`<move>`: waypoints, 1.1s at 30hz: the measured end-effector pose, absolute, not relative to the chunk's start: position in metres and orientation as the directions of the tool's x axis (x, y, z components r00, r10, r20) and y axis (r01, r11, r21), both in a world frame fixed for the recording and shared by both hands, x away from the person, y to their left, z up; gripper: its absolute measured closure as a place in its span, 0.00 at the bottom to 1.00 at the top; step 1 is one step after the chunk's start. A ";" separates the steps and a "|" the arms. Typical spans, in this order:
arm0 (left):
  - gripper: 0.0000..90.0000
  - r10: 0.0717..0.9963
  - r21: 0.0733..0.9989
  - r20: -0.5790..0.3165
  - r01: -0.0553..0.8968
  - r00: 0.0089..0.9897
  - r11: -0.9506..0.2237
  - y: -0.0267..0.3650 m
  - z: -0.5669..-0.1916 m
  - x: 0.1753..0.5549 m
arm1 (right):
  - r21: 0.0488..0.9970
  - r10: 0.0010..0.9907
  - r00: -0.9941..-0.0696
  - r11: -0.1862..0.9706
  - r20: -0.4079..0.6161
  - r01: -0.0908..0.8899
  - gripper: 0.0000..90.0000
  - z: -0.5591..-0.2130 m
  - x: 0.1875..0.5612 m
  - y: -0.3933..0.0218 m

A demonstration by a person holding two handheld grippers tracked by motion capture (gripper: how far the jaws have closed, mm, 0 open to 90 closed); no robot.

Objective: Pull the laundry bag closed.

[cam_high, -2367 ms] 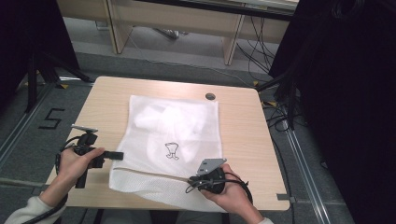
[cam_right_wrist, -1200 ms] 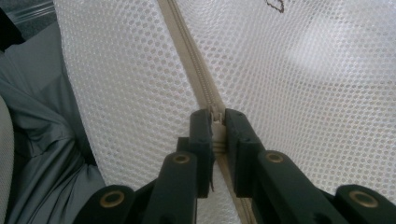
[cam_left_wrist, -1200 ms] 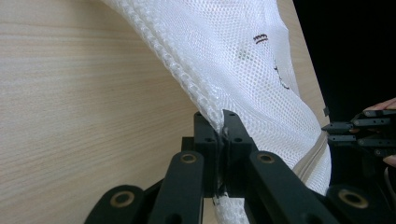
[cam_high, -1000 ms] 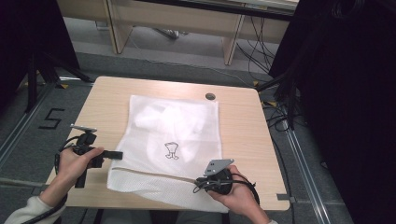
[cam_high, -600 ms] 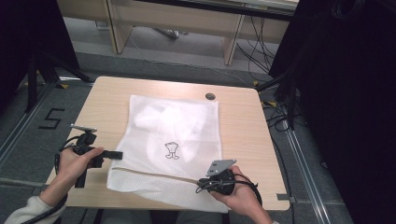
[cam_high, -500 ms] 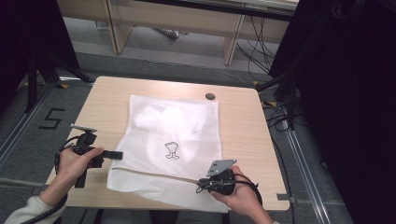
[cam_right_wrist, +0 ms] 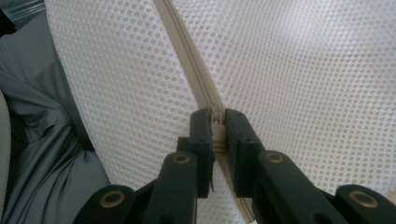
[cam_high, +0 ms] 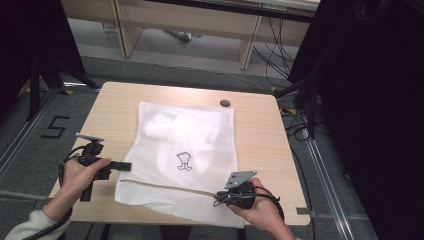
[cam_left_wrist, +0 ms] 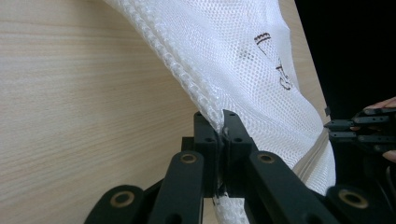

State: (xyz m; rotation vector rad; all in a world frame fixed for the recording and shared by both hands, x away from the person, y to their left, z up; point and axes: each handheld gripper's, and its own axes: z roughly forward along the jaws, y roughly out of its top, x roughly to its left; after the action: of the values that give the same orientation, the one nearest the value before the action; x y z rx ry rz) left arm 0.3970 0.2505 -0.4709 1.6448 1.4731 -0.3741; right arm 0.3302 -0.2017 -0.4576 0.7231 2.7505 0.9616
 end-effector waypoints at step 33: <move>0.96 0.655 0.396 -0.714 0.914 0.248 0.085 0.252 -0.472 0.398 | 0.607 0.531 -0.846 0.656 0.051 0.448 0.92 -0.458 0.328 -0.219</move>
State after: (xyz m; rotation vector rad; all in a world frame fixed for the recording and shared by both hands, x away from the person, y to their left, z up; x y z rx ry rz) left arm 0.3976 0.2523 -0.4720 1.6429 1.4811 -0.3715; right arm 0.3281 -0.2190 -0.4579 0.8133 2.7385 0.9503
